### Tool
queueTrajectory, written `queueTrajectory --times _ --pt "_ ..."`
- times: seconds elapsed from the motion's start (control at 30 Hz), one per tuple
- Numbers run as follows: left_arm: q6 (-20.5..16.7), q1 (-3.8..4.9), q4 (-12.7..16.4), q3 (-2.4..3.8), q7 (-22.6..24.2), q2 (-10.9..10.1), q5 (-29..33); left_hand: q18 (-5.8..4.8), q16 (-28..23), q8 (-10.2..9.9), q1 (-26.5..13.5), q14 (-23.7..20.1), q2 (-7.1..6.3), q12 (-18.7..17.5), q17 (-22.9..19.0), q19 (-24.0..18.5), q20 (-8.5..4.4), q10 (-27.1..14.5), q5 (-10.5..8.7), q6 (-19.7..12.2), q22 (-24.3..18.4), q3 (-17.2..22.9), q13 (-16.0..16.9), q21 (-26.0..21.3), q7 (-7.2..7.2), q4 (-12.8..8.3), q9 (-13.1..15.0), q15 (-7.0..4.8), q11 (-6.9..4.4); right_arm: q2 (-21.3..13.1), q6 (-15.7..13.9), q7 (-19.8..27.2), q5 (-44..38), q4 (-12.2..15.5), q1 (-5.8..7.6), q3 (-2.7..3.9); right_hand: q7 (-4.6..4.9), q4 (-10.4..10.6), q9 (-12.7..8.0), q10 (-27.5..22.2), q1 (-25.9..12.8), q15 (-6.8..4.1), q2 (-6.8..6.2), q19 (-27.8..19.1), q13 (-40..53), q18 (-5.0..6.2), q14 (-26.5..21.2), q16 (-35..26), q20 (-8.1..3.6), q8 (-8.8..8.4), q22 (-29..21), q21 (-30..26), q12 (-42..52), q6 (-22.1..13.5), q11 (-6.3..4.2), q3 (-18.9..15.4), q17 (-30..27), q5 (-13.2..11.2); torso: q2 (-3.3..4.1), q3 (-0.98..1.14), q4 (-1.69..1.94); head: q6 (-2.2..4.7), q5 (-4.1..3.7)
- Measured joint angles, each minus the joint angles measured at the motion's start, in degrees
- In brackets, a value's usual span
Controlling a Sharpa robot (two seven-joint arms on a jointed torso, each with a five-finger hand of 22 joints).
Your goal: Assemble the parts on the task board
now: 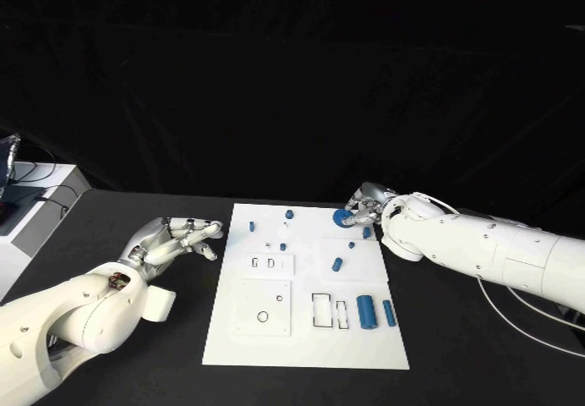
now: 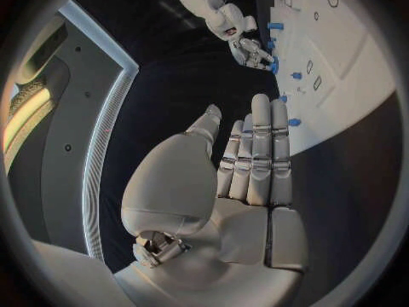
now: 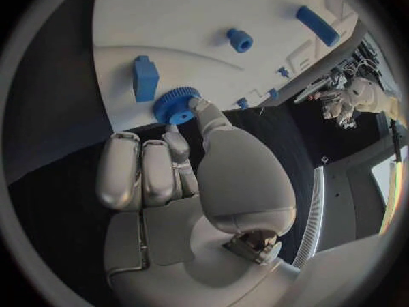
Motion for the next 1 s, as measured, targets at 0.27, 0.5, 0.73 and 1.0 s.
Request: queueTrajectory --times 0.27,0.5,0.73,1.0 --pt "0.0 0.0 0.0 0.0 -0.1 0.0 0.0 0.0 0.0 0.0 0.0 0.0 0.0 0.0 0.0 0.0 0.0 0.0 0.0 0.0 0.0 0.0 0.0 0.0 0.0 0.0 0.0 0.0 0.0 0.1 1.4 0.2 2.4 -0.4 0.13 0.13 0.09 -1.2 0.0 -0.1 -1.0 0.0 0.96 0.0 -0.1 0.0 0.0 0.0 0.0 -0.27 0.0 0.2 0.0 -0.3 0.09 0.2 0.2 2.0 0.0 0.01 -0.08 -0.07 0.05" --pt "0.1 0.0 0.0 0.0 -0.1 0.0 0.0 0.0 0.0 0.0 0.0 0.0 0.0 0.0 0.0 0.0 0.0 0.0 0.0 0.0 -0.1 0.0 0.0 0.0 0.0 0.0 0.0 0.0 0.0 0.0 1.9 0.7 3.6 -0.4 0.23 0.18 -0.25 -3.6 -0.1 -0.2 -1.9 0.0 2.37 0.0 0.1 -0.12 0.0 0.0 0.0 -0.2 0.0 0.5 0.0 1.1 -0.03 2.1 0.4 2.7 0.0 0.02 -0.08 -0.12 0.02" --pt "0.1 0.0 0.0 0.0 -0.2 0.0 0.0 0.0 0.0 0.0 0.0 0.0 0.0 0.0 0.0 0.0 0.0 0.0 0.0 0.0 -0.1 0.0 0.0 0.0 0.0 0.0 0.0 0.0 0.0 -0.2 0.5 1.6 3.2 1.3 -0.02 0.04 -2.05 -5.9 -0.3 0.6 -1.7 -0.23 3.69 0.0 0.8 -0.37 0.3 -0.2 0.0 -0.34 0.0 1.2 0.5 3.3 -0.97 6.9 0.7 2.0 -0.01 0.02 -0.08 -0.06 0.02" --pt "0.2 -0.01 0.0 -0.01 -0.2 0.0 0.0 0.0 0.0 0.0 0.0 0.0 0.0 0.0 0.0 0.0 0.0 0.0 0.0 0.0 -0.1 0.0 0.0 0.0 0.0 0.0 0.0 0.0 0.0 -1.0 -5.0 2.1 -2.3 6.4 -0.48 -0.13 -2.72 -6.7 -0.3 1.7 -2.3 -0.75 4.29 0.1 1.4 -0.37 0.3 -0.2 -0.54 -0.48 0.0 1.5 0.6 4.0 -1.66 8.0 0.9 2.2 -0.07 0.0 -0.08 0.12 0.05"
